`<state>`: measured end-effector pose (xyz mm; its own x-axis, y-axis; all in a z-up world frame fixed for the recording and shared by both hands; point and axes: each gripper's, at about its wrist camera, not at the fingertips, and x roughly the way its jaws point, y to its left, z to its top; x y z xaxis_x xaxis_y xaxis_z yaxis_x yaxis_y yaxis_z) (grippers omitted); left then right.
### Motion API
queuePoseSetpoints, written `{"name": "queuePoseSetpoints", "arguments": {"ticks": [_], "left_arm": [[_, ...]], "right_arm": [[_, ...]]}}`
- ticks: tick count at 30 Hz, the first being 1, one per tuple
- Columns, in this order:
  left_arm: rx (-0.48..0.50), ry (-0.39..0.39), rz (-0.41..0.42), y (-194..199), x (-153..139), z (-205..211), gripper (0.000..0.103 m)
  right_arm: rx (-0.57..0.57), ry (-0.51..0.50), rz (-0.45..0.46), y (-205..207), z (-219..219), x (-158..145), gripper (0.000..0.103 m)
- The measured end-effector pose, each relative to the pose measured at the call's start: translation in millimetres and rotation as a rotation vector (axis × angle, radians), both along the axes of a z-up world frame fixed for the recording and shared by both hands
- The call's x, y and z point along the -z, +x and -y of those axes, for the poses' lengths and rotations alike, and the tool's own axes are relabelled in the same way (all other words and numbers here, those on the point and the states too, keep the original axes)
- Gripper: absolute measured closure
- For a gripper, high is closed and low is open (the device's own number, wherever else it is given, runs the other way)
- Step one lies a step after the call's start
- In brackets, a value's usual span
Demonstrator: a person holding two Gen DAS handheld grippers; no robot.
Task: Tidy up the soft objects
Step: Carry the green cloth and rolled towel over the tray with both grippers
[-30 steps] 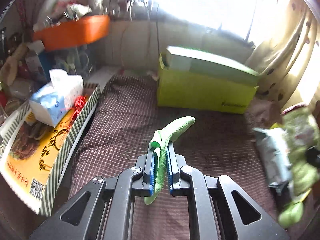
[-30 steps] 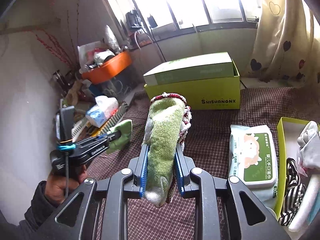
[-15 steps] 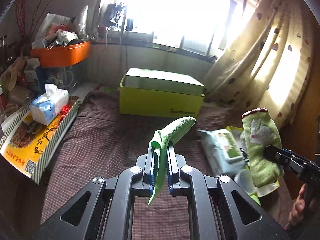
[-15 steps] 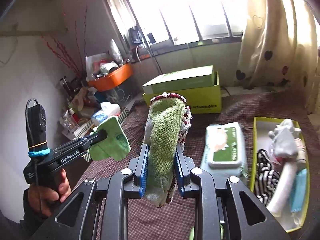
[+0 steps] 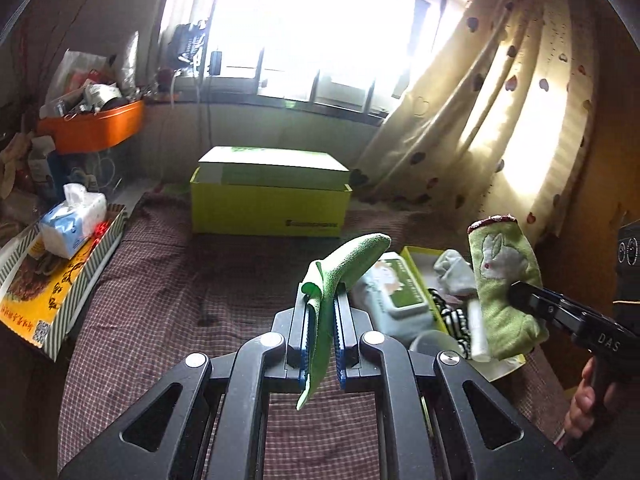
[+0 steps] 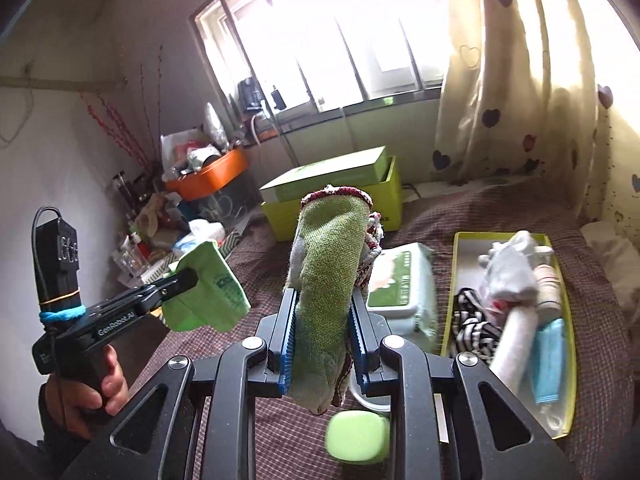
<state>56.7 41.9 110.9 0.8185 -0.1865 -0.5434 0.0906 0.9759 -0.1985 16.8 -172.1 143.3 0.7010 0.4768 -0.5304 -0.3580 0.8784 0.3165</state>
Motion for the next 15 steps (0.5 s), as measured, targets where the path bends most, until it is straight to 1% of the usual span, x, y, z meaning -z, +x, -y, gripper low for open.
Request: {"name": "queuePoseSetpoints", "arguments": {"ticks": [5, 7, 9, 10, 15], "left_arm": [[0.045, -0.005, 0.010, 3.3, -4.6, 22.8, 0.093], [0.080, -0.016, 0.012, 7.4, -5.5, 35.1, 0.093], [0.103, -0.014, 0.013, 10.1, -4.9, 48.0, 0.093], [0.130, -0.022, 0.009, 12.8, -4.0, 56.9, 0.093], [0.197, -0.029, 0.010, 20.8, -6.2, 90.7, 0.093]], "right_arm": [[0.071, 0.015, 0.014, -6.0, 32.0, -3.5, 0.080], [0.098, 0.027, 0.001, -5.9, 47.1, -2.7, 0.080], [0.129, 0.001, 0.003, -6.7, 59.8, -1.9, 0.080], [0.146, -0.004, 0.001, -7.5, 66.4, -0.8, 0.080], [0.232, -0.025, -0.023, -11.7, 107.4, 7.9, 0.080]]}}
